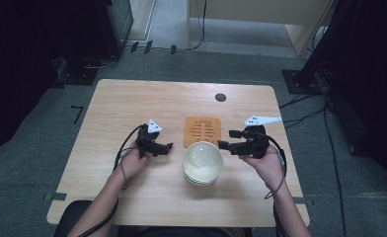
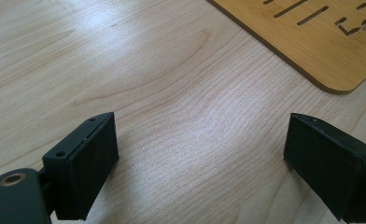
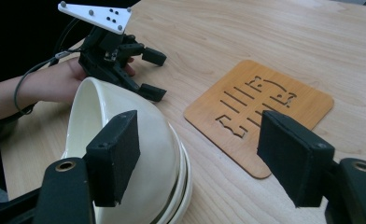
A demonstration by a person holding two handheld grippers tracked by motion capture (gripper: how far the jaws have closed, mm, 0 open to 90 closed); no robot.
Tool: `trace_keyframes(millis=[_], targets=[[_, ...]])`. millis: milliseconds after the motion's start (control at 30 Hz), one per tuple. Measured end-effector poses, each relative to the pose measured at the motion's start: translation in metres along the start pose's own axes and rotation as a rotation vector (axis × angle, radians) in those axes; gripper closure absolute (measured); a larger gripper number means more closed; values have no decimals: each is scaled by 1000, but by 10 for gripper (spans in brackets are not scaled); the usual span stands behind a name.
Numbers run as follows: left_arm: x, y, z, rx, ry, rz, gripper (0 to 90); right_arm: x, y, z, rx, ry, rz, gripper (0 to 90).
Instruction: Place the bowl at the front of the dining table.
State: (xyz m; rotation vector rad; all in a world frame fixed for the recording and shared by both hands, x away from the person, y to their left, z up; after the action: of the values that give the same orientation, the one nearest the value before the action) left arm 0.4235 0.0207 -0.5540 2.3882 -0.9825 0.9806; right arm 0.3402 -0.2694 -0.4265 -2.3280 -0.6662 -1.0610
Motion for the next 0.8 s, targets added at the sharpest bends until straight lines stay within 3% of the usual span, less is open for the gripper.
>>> trace_keyframes(millis=[333,633,800], targets=[[0,0,0,0,0,0,96,6,-9,-3,12,32,-2,303],[0,0,0,0,-1,0,96,9,-20,-6,28,33,-27,307],[0,0,0,0,0,0,96,6,-27,1,38,14,-47,308]])
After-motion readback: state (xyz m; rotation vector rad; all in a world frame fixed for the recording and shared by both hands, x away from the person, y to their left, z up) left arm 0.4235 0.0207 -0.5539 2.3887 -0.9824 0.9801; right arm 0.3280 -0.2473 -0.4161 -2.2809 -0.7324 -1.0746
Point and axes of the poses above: each handheld gripper's, and its own axes: z roughly forward along the jaws, x roughly out of its top, y roughly to its right, the point moved 5 cm from there along z, roughly forward along the jaws, and after that the axes turned 6 degrees about -x, right-handed, at the moved point
